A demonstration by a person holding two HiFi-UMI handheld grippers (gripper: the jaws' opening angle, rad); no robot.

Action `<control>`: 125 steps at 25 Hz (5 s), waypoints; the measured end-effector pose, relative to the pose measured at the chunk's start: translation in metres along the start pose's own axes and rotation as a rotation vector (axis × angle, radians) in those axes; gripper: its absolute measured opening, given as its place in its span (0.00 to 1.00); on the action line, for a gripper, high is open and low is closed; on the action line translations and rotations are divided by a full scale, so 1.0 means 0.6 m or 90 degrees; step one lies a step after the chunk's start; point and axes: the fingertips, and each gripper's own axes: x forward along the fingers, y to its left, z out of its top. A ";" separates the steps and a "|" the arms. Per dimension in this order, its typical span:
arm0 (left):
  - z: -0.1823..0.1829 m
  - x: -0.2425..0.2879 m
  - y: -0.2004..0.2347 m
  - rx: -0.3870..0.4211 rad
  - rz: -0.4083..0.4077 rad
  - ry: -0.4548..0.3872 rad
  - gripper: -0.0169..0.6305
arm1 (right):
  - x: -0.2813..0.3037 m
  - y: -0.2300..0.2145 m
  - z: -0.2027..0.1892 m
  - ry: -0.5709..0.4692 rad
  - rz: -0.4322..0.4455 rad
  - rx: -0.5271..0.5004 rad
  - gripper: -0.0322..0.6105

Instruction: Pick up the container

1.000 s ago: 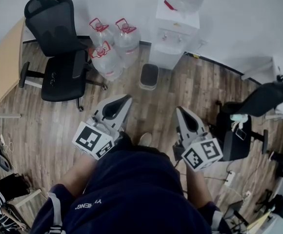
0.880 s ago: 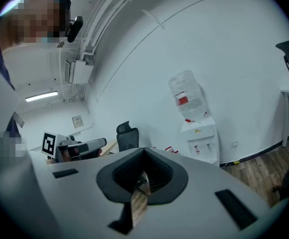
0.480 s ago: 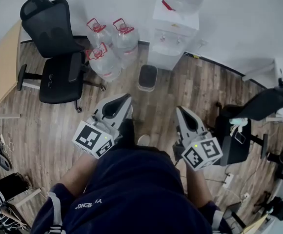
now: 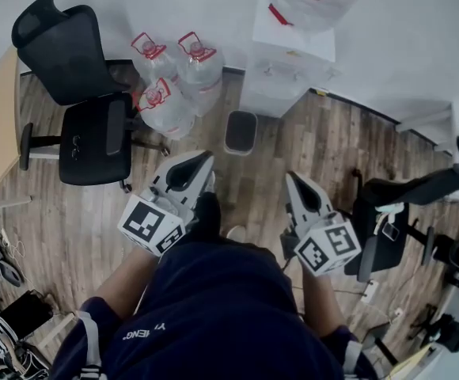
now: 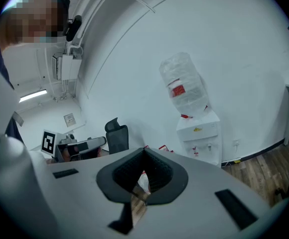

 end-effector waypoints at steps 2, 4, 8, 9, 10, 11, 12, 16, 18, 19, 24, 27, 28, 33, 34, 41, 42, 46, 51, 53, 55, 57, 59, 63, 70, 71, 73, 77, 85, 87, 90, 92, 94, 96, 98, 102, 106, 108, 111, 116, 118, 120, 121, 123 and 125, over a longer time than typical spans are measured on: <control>-0.003 0.021 0.041 -0.005 -0.005 0.010 0.07 | 0.044 -0.009 0.006 0.006 -0.005 0.004 0.06; -0.004 0.042 0.083 -0.012 -0.010 0.019 0.07 | 0.089 -0.018 0.013 0.012 -0.012 0.008 0.06; 0.003 0.084 0.165 -0.023 -0.023 0.033 0.07 | 0.173 -0.043 0.028 0.032 -0.041 0.015 0.06; 0.004 0.094 0.184 -0.025 -0.027 0.038 0.07 | 0.193 -0.050 0.032 0.036 -0.048 0.017 0.06; 0.003 0.104 0.203 -0.027 -0.031 0.044 0.07 | 0.211 -0.055 0.037 0.039 -0.055 0.019 0.06; 0.002 0.114 0.221 -0.028 -0.035 0.050 0.07 | 0.228 -0.061 0.042 0.043 -0.062 0.021 0.06; 0.000 0.125 0.237 -0.029 -0.039 0.057 0.07 | 0.244 -0.066 0.046 0.047 -0.068 0.023 0.06; -0.003 0.166 0.291 -0.026 -0.049 0.071 0.07 | 0.298 -0.091 0.055 0.064 -0.085 0.026 0.06; -0.009 0.181 0.311 -0.025 -0.051 0.079 0.07 | 0.317 -0.100 0.055 0.071 -0.091 0.029 0.06; -0.013 0.188 0.320 -0.026 -0.050 0.084 0.07 | 0.325 -0.105 0.054 0.074 -0.093 0.031 0.06; -0.048 0.222 0.353 -0.036 -0.042 0.114 0.07 | 0.365 -0.145 0.036 0.102 -0.092 0.032 0.06; -0.076 0.250 0.364 -0.039 -0.034 0.132 0.07 | 0.393 -0.183 0.017 0.120 -0.087 0.029 0.06; -0.088 0.261 0.367 -0.040 -0.029 0.136 0.07 | 0.400 -0.197 0.011 0.125 -0.084 0.029 0.06; -0.185 0.312 0.394 -0.043 0.010 0.164 0.07 | 0.446 -0.266 -0.060 0.167 -0.056 0.021 0.06; -0.210 0.323 0.402 -0.046 0.022 0.173 0.07 | 0.457 -0.282 -0.082 0.180 -0.052 0.024 0.06; -0.405 0.392 0.438 -0.044 0.049 0.232 0.07 | 0.532 -0.403 -0.246 0.250 -0.075 0.014 0.06; -0.441 0.402 0.445 -0.043 0.052 0.241 0.07 | 0.544 -0.423 -0.277 0.261 -0.080 0.015 0.06; -0.606 0.437 0.479 -0.079 0.068 0.288 0.07 | 0.599 -0.502 -0.414 0.300 -0.104 0.030 0.06; -0.811 0.468 0.519 -0.125 0.081 0.349 0.07 | 0.654 -0.578 -0.594 0.352 -0.135 0.053 0.06; -0.884 0.476 0.528 -0.127 0.082 0.375 0.09 | 0.669 -0.605 -0.662 0.380 -0.140 0.060 0.13; -0.953 0.483 0.534 -0.135 0.081 0.404 0.12 | 0.681 -0.635 -0.719 0.404 -0.148 0.061 0.20; -1.014 0.489 0.536 -0.153 0.082 0.431 0.14 | 0.691 -0.668 -0.770 0.424 -0.159 0.062 0.22; -1.063 0.499 0.542 -0.173 0.083 0.442 0.18 | 0.705 -0.694 -0.817 0.439 -0.166 0.070 0.24; -1.155 0.514 0.551 -0.197 0.083 0.474 0.29 | 0.731 -0.730 -0.893 0.463 -0.175 0.075 0.30; -1.258 0.547 0.555 -0.229 0.074 0.514 0.38 | 0.753 -0.760 -0.986 0.482 -0.182 0.086 0.39; -1.270 0.550 0.555 -0.232 0.071 0.520 0.39 | 0.754 -0.765 -0.995 0.485 -0.186 0.085 0.39; -1.290 0.555 0.557 -0.231 0.062 0.531 0.39 | 0.757 -0.777 -1.012 0.493 -0.194 0.081 0.41; -1.314 0.564 0.555 -0.229 0.042 0.546 0.40 | 0.761 -0.790 -1.039 0.505 -0.196 0.090 0.41; -1.342 0.565 0.557 -0.283 0.034 0.549 0.40 | 0.756 -0.808 -1.077 0.521 -0.210 0.117 0.41; -1.351 0.566 0.552 -0.289 0.023 0.560 0.40 | 0.751 -0.812 -1.089 0.531 -0.211 0.118 0.41; -1.362 0.570 0.542 -0.295 0.010 0.571 0.39 | 0.753 -0.809 -1.096 0.528 -0.198 0.147 0.39; -1.366 0.571 0.539 -0.319 0.009 0.567 0.34 | 0.758 -0.804 -1.097 0.526 -0.189 0.158 0.29; -1.366 0.573 0.538 -0.328 0.006 0.569 0.33 | 0.760 -0.804 -1.097 0.523 -0.191 0.163 0.25; -1.366 0.571 0.537 -0.324 0.007 0.583 0.32 | 0.758 -0.804 -1.097 0.520 -0.197 0.175 0.23; -1.365 0.567 0.537 -0.326 0.026 0.592 0.29 | 0.754 -0.801 -1.097 0.519 -0.204 0.182 0.21; -1.339 0.560 0.537 -0.309 0.041 0.584 0.26 | 0.747 -0.787 -1.075 0.507 -0.209 0.180 0.19; -1.268 0.545 0.531 -0.292 0.029 0.587 0.26 | 0.731 -0.751 -1.016 0.494 -0.208 0.192 0.19; -1.218 0.530 0.524 -0.287 0.033 0.586 0.26 | 0.719 -0.725 -0.972 0.487 -0.206 0.192 0.19; -1.134 0.505 0.505 -0.286 0.040 0.581 0.27 | 0.693 -0.684 -0.894 0.479 -0.200 0.178 0.19; -0.958 0.456 0.487 -0.260 0.069 0.559 0.27 | 0.654 -0.598 -0.747 0.459 -0.188 0.164 0.19; -0.883 0.436 0.474 -0.253 0.075 0.549 0.27 | 0.633 -0.561 -0.685 0.452 -0.185 0.164 0.19; -0.813 0.408 0.455 -0.257 0.080 0.548 0.27 | 0.608 -0.520 -0.623 0.447 -0.179 0.161 0.19; -0.782 0.392 0.443 -0.264 0.085 0.552 0.27 | 0.596 -0.499 -0.593 0.445 -0.175 0.157 0.19; -0.720 0.364 0.423 -0.272 0.095 0.553 0.27 | 0.573 -0.463 -0.534 0.439 -0.167 0.146 0.19; -0.658 0.345 0.404 -0.273 0.105 0.549 0.27 | 0.550 -0.432 -0.476 0.433 -0.162 0.138 0.19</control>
